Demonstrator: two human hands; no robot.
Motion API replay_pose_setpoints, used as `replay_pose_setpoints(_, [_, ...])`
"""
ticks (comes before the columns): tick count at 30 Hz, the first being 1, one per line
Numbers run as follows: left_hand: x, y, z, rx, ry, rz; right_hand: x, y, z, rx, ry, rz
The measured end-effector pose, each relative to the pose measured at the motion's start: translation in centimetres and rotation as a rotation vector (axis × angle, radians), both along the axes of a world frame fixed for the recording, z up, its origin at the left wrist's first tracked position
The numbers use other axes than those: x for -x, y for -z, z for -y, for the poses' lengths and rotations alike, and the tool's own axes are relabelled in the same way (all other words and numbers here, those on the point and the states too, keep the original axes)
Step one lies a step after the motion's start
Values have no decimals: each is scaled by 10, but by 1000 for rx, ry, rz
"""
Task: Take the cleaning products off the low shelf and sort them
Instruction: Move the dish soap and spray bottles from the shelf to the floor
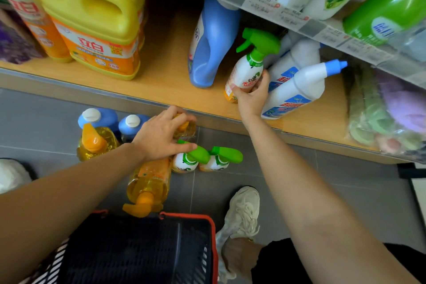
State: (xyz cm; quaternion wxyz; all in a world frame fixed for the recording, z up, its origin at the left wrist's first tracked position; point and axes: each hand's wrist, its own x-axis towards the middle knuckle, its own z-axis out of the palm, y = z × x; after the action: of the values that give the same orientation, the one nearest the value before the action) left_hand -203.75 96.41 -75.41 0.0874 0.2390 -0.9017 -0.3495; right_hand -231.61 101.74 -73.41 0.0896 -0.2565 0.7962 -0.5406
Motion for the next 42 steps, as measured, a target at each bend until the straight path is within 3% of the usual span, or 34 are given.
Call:
replay_pose_setpoints(10, [0, -40, 3, -101, 51, 183, -38, -80, -87, -346, -376, -197])
replay_pose_setpoints(12, [-3, -60, 4, -184, -35, 76, -50, -105, -99, -391, -423, -238])
replay_pose_setpoints(16, [-5, -122, 0, -598, -215, -281, -74, -143, -120, -427, -432, -281])
replay_pose_setpoints(20, [-5, -183, -3, -727, -223, -457, -105, -170, -132, -417, -425, -275])
replay_pose_setpoints(27, [-32, -248, -5, -751, -187, -530, -161, -197, -131, -255, -418, -54])
replay_pose_setpoints(36, [-74, -260, 25, -519, -84, -434, -187, -189, -113, -194, -602, 282])
replay_pose_setpoints(38, [-78, -253, 30, -280, -158, -440, -190, -185, -110, -175, -620, 338])
replay_pose_setpoints(42, [-87, -248, 46, 432, -102, -488, -196, -178, -103, -148, -604, 391])
